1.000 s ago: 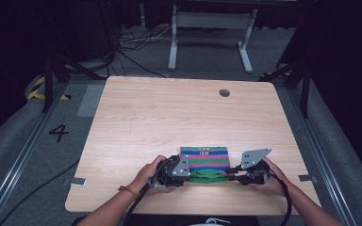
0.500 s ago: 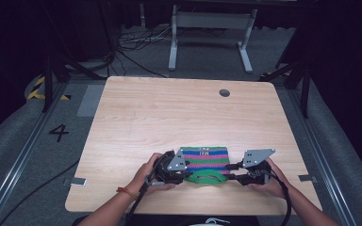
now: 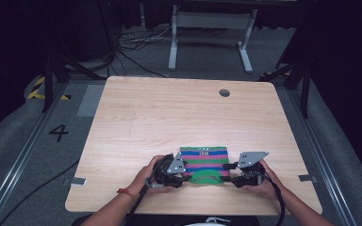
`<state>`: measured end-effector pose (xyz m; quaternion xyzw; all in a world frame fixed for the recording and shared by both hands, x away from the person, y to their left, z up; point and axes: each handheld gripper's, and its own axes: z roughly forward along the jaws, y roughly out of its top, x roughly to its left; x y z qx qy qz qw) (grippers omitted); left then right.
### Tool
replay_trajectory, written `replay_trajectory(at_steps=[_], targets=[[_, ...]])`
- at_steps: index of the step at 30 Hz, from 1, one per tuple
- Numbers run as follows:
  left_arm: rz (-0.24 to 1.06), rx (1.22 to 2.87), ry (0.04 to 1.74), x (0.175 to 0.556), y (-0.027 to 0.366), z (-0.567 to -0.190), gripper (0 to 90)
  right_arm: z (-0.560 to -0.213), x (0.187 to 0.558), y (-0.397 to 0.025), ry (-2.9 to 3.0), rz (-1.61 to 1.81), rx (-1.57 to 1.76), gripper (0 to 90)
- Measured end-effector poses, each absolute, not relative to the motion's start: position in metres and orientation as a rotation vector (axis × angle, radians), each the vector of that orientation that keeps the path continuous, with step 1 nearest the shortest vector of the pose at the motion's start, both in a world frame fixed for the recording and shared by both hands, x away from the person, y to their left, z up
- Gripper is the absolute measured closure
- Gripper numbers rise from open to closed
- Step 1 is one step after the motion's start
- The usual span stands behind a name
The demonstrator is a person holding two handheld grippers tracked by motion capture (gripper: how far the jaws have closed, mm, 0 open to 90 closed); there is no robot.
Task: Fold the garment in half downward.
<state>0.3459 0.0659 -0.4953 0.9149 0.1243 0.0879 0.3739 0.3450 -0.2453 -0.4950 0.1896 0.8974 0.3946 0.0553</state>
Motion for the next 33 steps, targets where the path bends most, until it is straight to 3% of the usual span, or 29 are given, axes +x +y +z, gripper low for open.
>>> replay_trajectory(at_steps=[6,11,17,22,33], targets=[[0.221,2.345,0.333,0.348,0.066,-0.495,46.9,-0.494,0.345,-0.244,2.721,1.177,0.574,52.1],[0.236,2.353,0.382,0.349,0.064,-0.493,39.3,-0.492,0.345,-0.242,2.721,1.163,0.574,51.1],[0.287,2.363,0.413,0.349,0.065,-0.486,30.1,-0.487,0.345,-0.24,2.691,1.135,0.584,41.4],[0.318,2.38,0.42,0.348,0.076,-0.478,28.1,-0.478,0.344,-0.245,2.655,1.131,0.599,34.8],[0.332,2.396,0.473,0.343,0.1,-0.471,24.3,-0.468,0.343,-0.26,2.624,1.074,0.623,32.2]])
